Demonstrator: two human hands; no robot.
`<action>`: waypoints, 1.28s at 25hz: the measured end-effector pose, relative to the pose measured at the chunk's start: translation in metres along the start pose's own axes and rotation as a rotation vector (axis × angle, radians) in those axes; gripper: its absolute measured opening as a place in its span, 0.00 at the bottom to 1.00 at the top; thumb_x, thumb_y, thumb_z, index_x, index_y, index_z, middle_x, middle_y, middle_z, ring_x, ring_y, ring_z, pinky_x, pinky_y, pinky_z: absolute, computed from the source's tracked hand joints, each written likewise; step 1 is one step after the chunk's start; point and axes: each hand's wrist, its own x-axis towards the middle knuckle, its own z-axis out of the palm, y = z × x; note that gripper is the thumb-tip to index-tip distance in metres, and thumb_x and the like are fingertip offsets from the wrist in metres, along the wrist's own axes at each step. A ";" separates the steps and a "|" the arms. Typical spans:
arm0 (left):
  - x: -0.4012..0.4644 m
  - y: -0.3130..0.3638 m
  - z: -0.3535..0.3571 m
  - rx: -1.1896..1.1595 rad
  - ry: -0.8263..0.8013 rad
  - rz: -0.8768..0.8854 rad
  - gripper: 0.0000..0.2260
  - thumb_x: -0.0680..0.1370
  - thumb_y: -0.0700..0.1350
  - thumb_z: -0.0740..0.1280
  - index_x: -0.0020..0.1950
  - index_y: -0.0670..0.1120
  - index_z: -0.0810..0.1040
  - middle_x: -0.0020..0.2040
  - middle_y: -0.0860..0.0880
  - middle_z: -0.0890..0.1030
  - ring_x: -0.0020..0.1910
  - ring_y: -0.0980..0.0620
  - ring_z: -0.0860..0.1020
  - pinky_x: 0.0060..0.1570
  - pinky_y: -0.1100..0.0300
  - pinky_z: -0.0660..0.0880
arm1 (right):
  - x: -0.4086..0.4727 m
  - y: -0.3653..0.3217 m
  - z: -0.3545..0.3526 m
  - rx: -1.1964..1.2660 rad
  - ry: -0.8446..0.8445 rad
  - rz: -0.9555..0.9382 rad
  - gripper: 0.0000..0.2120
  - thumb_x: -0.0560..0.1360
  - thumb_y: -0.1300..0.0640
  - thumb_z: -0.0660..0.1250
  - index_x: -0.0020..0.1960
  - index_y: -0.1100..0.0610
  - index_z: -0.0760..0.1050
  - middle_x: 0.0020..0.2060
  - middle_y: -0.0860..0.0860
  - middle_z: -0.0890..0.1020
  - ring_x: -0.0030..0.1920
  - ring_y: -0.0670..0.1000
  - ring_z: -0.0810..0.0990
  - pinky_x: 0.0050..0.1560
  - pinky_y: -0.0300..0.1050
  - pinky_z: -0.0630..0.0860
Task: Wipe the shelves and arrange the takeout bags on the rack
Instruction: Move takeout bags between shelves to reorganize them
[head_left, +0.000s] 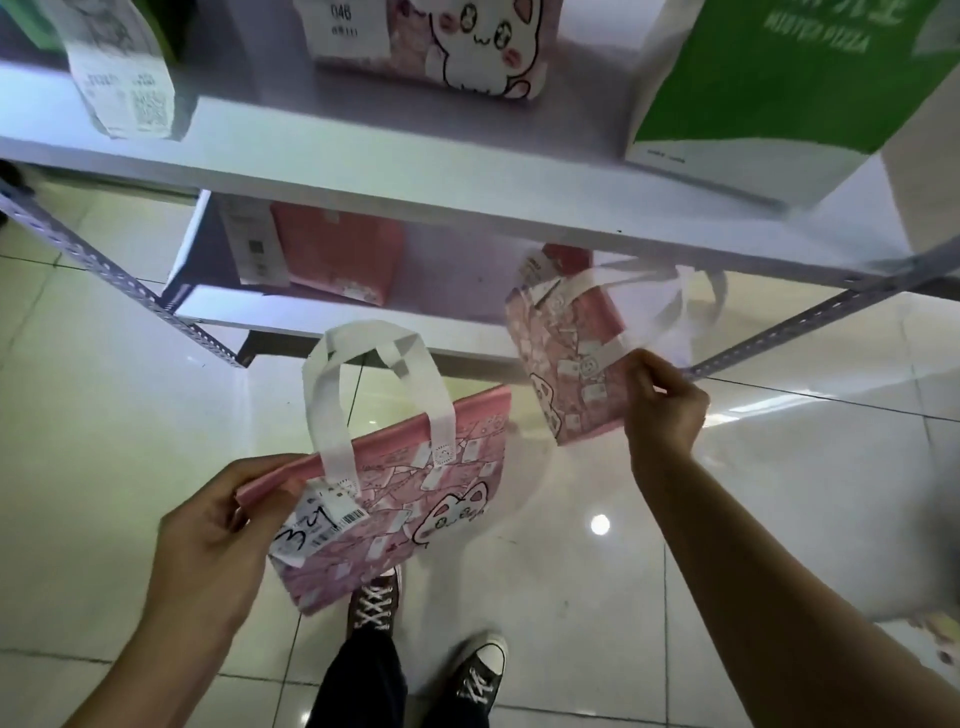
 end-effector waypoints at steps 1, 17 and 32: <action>0.007 -0.004 0.002 -0.005 -0.013 -0.001 0.12 0.77 0.36 0.70 0.50 0.53 0.86 0.48 0.53 0.87 0.45 0.61 0.83 0.40 0.72 0.77 | 0.009 0.002 0.013 -0.015 -0.008 -0.023 0.08 0.79 0.57 0.69 0.54 0.53 0.86 0.48 0.46 0.87 0.51 0.48 0.85 0.57 0.50 0.82; 0.105 -0.018 0.047 0.031 -0.128 0.011 0.12 0.78 0.38 0.70 0.49 0.55 0.85 0.47 0.52 0.86 0.47 0.56 0.84 0.38 0.66 0.78 | 0.107 -0.028 0.136 -0.239 -0.227 -0.333 0.19 0.77 0.69 0.61 0.61 0.54 0.80 0.50 0.44 0.82 0.50 0.45 0.80 0.49 0.27 0.75; 0.064 0.060 0.067 -0.006 -0.169 -0.015 0.15 0.78 0.38 0.68 0.49 0.59 0.85 0.46 0.54 0.86 0.45 0.59 0.84 0.35 0.69 0.77 | -0.034 -0.032 0.010 0.039 -0.436 -0.081 0.19 0.86 0.51 0.56 0.47 0.58 0.82 0.42 0.56 0.86 0.42 0.53 0.86 0.40 0.41 0.82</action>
